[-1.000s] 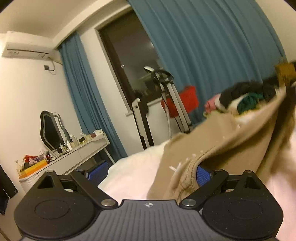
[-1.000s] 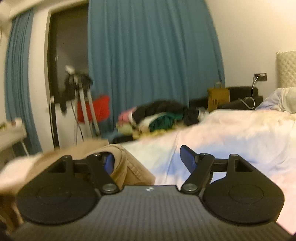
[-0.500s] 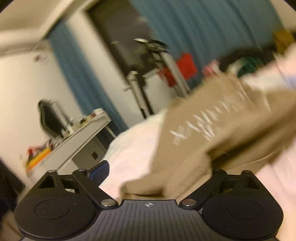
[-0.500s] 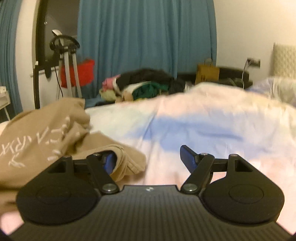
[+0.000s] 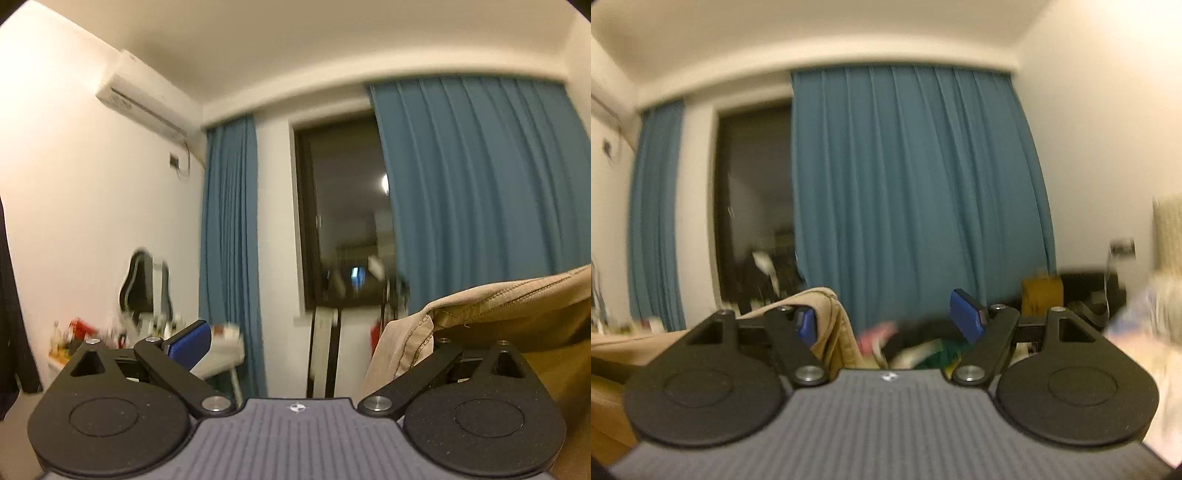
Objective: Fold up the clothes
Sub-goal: 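Lift the T-shirt with both grippers and shake it out in the air, then lower the T-shirt flat onto the bed with both grippers and release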
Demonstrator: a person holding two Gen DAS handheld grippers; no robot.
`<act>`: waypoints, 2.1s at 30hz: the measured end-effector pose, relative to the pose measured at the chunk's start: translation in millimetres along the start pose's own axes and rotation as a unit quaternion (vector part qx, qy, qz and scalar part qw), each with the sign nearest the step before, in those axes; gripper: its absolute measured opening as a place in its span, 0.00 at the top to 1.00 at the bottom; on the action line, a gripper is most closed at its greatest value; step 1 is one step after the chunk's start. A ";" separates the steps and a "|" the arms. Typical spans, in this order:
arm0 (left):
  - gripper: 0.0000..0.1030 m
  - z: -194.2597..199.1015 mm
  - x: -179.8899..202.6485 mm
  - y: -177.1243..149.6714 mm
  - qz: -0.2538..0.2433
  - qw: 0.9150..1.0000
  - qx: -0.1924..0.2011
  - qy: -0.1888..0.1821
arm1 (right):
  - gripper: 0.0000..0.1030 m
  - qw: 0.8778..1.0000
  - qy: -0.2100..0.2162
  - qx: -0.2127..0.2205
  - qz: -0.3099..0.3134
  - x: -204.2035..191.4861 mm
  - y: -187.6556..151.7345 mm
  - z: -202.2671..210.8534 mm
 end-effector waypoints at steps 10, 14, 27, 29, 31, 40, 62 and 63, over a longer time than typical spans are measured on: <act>0.01 69.3 -43.9 241.0 0.066 0.990 0.090 -0.084 | 0.28 0.992 0.034 0.120 -0.007 -2.0 224.5 106.3; 0.00 81.8 -40.3 288.0 0.071 0.986 0.087 -0.127 | 0.27 0.995 0.025 0.091 -0.007 15.4 226.0 96.0; 0.00 -77.0 73.5 145.5 0.048 0.981 -0.072 -0.176 | 0.26 0.998 -0.018 -0.058 0.001 74.9 111.4 -21.9; 0.00 -120.4 97.0 125.3 0.058 0.981 -0.085 -0.164 | 0.26 0.997 -0.027 -0.066 0.016 74.1 89.4 -56.0; 0.00 -168.9 124.8 101.9 0.069 0.980 -0.101 -0.157 | 0.26 0.996 -0.039 -0.069 0.026 74.9 71.0 -97.0; 0.00 -393.9 277.6 -92.6 0.033 0.956 -0.243 -0.160 | 0.27 0.980 -0.069 -0.183 0.041 106.6 -106.2 -309.4; 0.00 -404.2 395.1 -343.3 -0.152 0.787 -0.518 -0.299 | 0.26 0.843 0.083 -0.530 0.038 62.3 -345.2 -446.0; 0.00 -396.4 391.3 -333.8 -0.141 0.799 -0.500 -0.303 | 0.26 0.853 0.082 -0.515 0.025 61.6 -338.6 -438.5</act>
Point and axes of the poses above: each gripper's, at about its wrist camera, not at the fingertips, and z roughly against the way its jaws point, x to its right, y to its top, the point moved 10 cm from there along -z, roughly the way its jaws point, and after that the axes turned 5 degrees about -x, right-handed, at the moved point
